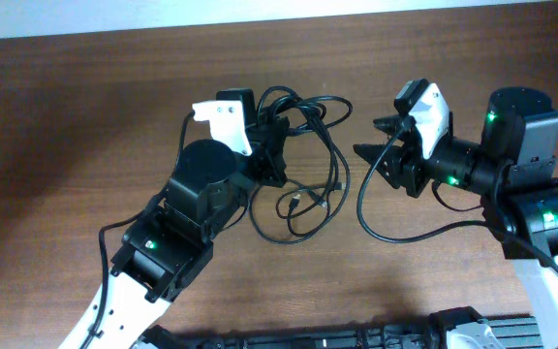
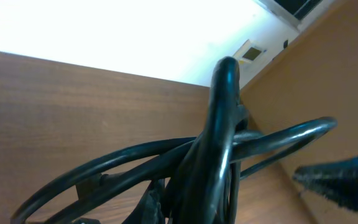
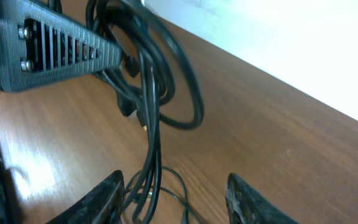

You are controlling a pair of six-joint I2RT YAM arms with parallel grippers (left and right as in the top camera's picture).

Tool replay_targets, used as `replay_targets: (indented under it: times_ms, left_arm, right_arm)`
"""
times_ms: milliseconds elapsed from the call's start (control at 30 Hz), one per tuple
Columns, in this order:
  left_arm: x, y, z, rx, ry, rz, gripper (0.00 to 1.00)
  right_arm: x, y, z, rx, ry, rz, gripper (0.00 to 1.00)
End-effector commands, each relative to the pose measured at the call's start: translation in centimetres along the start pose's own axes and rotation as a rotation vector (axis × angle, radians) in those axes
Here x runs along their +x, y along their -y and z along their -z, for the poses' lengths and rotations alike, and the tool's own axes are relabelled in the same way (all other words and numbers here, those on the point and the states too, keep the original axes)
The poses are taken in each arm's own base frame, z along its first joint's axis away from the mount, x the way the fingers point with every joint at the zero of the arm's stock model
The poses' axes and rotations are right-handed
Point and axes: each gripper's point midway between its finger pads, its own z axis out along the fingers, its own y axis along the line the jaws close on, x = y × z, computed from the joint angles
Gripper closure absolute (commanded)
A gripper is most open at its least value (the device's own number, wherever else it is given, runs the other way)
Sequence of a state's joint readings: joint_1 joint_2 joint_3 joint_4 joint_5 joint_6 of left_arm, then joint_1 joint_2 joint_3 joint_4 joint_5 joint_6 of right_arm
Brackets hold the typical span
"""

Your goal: Untangle cables

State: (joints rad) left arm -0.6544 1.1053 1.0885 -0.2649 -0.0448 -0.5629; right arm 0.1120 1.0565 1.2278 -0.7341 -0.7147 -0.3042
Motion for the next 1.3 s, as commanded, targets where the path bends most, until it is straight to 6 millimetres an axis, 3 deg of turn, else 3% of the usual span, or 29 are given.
replay_targets:
  times_ms: [0,167,300,367,467,600,667,767,833,967,1200,1267]
  left_arm:
    - [-0.6,1.1,0.4,0.051,0.005,-0.180,1.00]
    - [0.7,4.4,0.9,0.248,-0.044,-0.339,1.00]
    - [0.6,6.5,1.5,0.364,-0.034,-0.354,1.00]
    - [0.3,6.7,1.6,0.372,-0.021,-0.356,1.00]
    - [0.1,6.9,1.6,0.379,-0.013,-0.357,1.00]
    - [0.1,6.9,1.7,0.380,-0.016,-0.340,1.00]
    - [0.1,6.9,1.7,0.382,-0.016,-0.327,1.00]
    - [0.1,7.0,1.7,0.388,-0.017,-0.324,1.00]
    - [0.0,7.0,1.7,0.386,-0.015,-0.324,1.00]
    - [-0.4,6.2,1.4,0.334,0.000,-0.303,1.00]
    - [-2.1,0.6,0.6,0.015,0.072,0.092,1.00]
    - [-2.4,0.0,0.7,-0.017,0.093,0.158,1.00]
  right_arm:
    - [-1.4,-0.9,0.6,-0.034,0.051,0.028,0.45]
    - [-3.0,-2.5,0.9,-0.126,0.127,0.118,0.40]
    - [-3.8,-3.8,1.2,-0.201,0.172,0.162,0.39]
    - [-3.8,-3.8,1.2,-0.200,0.172,0.161,0.50]
    - [-3.9,-3.7,1.2,-0.196,0.173,0.163,0.58]
    - [-4.0,-3.7,1.2,-0.194,0.179,0.170,0.79]
    - [-4.0,-3.7,1.2,-0.195,0.179,0.169,0.79]
    - [-4.0,-3.7,1.2,-0.194,0.178,0.168,0.94]
    - [-4.0,-3.7,1.2,-0.194,0.177,0.167,0.96]
    - [-3.9,-3.6,1.2,-0.194,0.173,0.146,0.96]
    - [-2.8,-1.7,0.8,-0.082,0.108,0.006,0.96]
    - [-2.4,-0.8,0.9,-0.026,0.089,-0.038,0.96]
